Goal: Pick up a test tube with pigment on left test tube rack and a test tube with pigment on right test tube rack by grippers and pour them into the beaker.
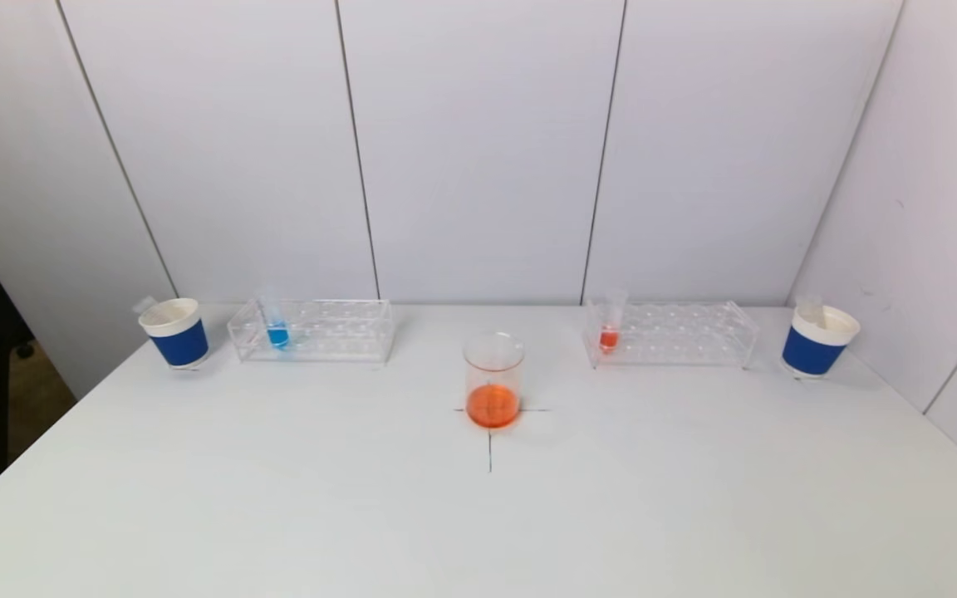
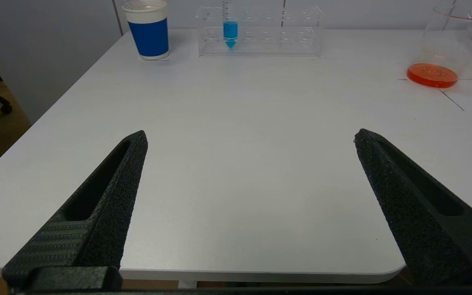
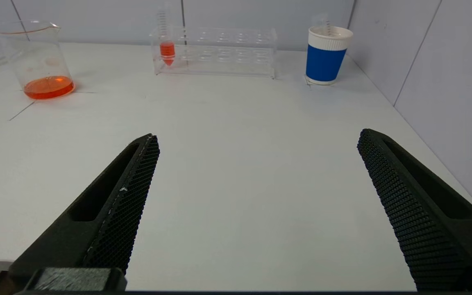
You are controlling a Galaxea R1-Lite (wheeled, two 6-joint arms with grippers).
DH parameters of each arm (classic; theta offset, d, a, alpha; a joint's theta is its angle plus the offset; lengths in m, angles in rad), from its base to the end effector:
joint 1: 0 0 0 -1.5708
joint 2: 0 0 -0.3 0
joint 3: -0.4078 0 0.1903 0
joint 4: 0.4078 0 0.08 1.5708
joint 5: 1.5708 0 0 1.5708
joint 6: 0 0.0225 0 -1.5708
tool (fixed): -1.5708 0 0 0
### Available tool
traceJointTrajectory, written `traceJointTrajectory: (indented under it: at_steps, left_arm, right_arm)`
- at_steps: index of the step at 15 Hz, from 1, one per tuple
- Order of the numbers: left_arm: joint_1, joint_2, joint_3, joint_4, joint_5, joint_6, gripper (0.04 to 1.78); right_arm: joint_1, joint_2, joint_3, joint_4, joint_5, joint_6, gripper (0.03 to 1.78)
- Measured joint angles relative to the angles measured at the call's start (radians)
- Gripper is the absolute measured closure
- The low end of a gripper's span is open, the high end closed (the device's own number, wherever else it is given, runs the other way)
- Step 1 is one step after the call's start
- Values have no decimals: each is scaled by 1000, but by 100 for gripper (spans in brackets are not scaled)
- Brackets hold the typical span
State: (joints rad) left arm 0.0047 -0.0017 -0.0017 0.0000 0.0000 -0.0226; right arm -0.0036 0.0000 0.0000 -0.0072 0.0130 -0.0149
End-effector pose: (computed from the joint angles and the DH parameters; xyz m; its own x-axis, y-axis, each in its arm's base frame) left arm -0.0231 -0.0001 0.0759 1.0000 0.0047 0.0034 -0.0046 0.9997 -0.0226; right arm -0.0228 0.0004 0.0762 0.9999 0.0094 0.0072 -0.0093 0.9998 -0.0150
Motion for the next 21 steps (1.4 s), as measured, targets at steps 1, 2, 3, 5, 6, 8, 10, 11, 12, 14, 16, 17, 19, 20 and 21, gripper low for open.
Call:
traceJointTrajectory:
  at_steps: [1, 2, 3, 5, 6, 8, 10, 11, 12, 14, 16, 17, 19, 20, 21]
  left_arm:
    - [1, 0, 0, 0, 0, 0, 6]
    - [1, 0, 0, 0, 0, 0, 6]
    - [1, 0, 0, 0, 0, 0, 6]
    - [0, 0, 0, 0, 0, 0, 6]
    - [0, 0, 0, 0, 0, 0, 6]
    - [0, 0, 0, 0, 0, 0, 6]
    - [0, 0, 0, 0, 0, 0, 6]
    - [0, 0, 0, 0, 0, 0, 6]
    - [0, 0, 0, 0, -1, 0, 6]
    - [0, 0, 0, 0, 0, 0, 6]
    - [0, 0, 0, 0, 0, 0, 6]
    - [0, 0, 0, 0, 0, 0, 6]
    - [0, 0, 0, 0, 0, 0, 6]
    - [0, 0, 0, 0, 0, 0, 6]
    - [0, 0, 0, 0, 0, 0, 6]
  right_arm:
    - [0, 0, 0, 0, 0, 0, 5]
    - [0, 0, 0, 0, 0, 0, 5]
    - [0, 0, 0, 0, 0, 0, 5]
    - [0, 0, 0, 0, 0, 0, 5]
    - [0, 0, 0, 0, 0, 0, 5]
    - [0, 0, 0, 0, 0, 0, 5]
    - [0, 0, 0, -2, -1, -1, 5]
    - [0, 0, 0, -2, -1, 0, 5]
    - [0, 0, 0, -2, -3, 7, 5]
    - [0, 0, 0, -3, -15, 21, 5]
    - [0, 0, 0, -4, -16, 25, 5]
    - [0, 0, 0, -4, -16, 26, 5]
    - [0, 0, 0, -4, -16, 26, 5]
    - [0, 0, 0, -4, -16, 26, 5]
    - [0, 0, 0, -4, -16, 27, 5]
